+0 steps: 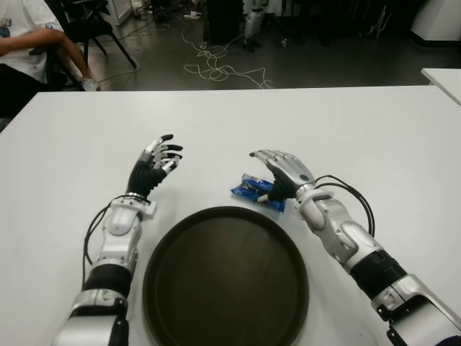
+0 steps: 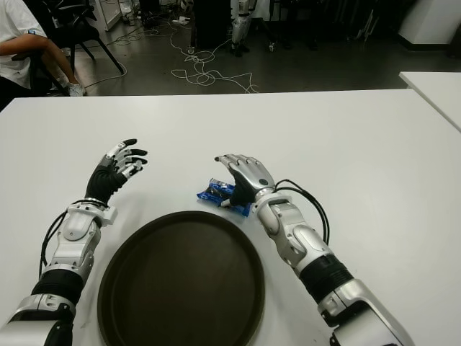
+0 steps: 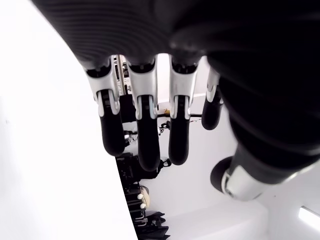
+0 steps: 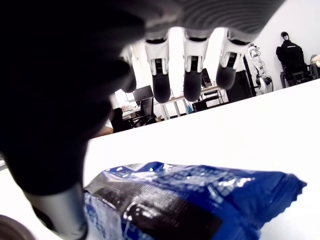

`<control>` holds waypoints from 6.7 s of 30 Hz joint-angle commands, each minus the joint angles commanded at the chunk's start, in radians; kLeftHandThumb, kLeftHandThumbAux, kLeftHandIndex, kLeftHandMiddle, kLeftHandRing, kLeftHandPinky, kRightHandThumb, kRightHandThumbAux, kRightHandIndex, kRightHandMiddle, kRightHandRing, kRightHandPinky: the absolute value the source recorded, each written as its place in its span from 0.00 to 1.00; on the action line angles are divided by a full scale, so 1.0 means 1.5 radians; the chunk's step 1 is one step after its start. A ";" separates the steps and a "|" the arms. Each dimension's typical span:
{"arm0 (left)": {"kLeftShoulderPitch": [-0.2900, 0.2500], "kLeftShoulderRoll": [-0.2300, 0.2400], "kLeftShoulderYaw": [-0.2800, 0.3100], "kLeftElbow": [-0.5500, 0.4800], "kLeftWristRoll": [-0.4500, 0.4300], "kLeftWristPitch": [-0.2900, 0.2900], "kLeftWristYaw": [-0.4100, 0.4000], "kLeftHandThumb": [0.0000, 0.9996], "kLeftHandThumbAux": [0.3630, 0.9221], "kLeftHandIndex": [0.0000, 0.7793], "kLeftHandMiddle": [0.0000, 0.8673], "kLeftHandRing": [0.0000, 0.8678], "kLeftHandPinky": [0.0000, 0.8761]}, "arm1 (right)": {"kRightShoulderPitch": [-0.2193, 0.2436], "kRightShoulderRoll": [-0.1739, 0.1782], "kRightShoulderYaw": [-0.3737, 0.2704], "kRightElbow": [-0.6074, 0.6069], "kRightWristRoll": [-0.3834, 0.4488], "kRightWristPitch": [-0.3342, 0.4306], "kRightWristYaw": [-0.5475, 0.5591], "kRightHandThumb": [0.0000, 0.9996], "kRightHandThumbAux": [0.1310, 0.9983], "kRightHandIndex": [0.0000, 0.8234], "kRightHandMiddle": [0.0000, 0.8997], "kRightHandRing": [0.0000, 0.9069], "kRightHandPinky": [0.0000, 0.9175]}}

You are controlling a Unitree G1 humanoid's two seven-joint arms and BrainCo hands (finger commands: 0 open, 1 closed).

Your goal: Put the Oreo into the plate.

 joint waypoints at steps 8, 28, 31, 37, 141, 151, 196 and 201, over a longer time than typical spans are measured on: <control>0.000 0.002 -0.001 0.001 0.004 0.000 0.002 0.30 0.55 0.22 0.36 0.36 0.35 | 0.001 0.003 0.002 -0.002 0.000 0.008 0.011 0.00 0.79 0.13 0.16 0.16 0.14; 0.001 0.001 -0.002 -0.003 0.009 0.003 0.009 0.30 0.58 0.24 0.38 0.37 0.35 | -0.001 0.035 0.052 0.084 -0.022 -0.012 -0.014 0.00 0.85 0.12 0.15 0.14 0.13; 0.000 0.000 -0.001 -0.001 0.010 0.003 0.013 0.30 0.57 0.23 0.38 0.38 0.35 | -0.003 0.028 0.051 0.079 -0.022 -0.014 -0.009 0.00 0.85 0.14 0.16 0.17 0.16; -0.001 0.000 -0.001 0.001 0.009 0.000 0.014 0.29 0.57 0.23 0.38 0.37 0.34 | -0.015 0.020 0.046 0.095 -0.013 -0.031 -0.006 0.00 0.88 0.22 0.21 0.23 0.21; -0.001 0.005 0.007 -0.004 -0.001 0.005 -0.003 0.28 0.53 0.23 0.37 0.36 0.34 | -0.099 0.060 0.085 0.337 -0.039 -0.061 -0.216 0.68 0.70 0.51 0.57 0.56 0.53; -0.005 0.003 0.007 0.001 -0.005 0.005 -0.008 0.28 0.53 0.24 0.39 0.38 0.36 | -0.089 0.041 0.061 0.274 -0.027 -0.044 -0.204 0.69 0.69 0.52 0.73 0.72 0.69; -0.009 0.007 0.008 0.017 0.002 0.005 0.002 0.32 0.52 0.24 0.37 0.37 0.35 | -0.050 0.044 -0.063 0.168 0.083 -0.069 -0.139 0.69 0.70 0.52 0.82 0.82 0.79; -0.014 0.009 0.008 0.034 0.006 -0.005 0.008 0.32 0.52 0.25 0.37 0.37 0.35 | -0.027 0.039 -0.080 0.110 0.095 -0.079 -0.132 0.69 0.70 0.52 0.82 0.82 0.79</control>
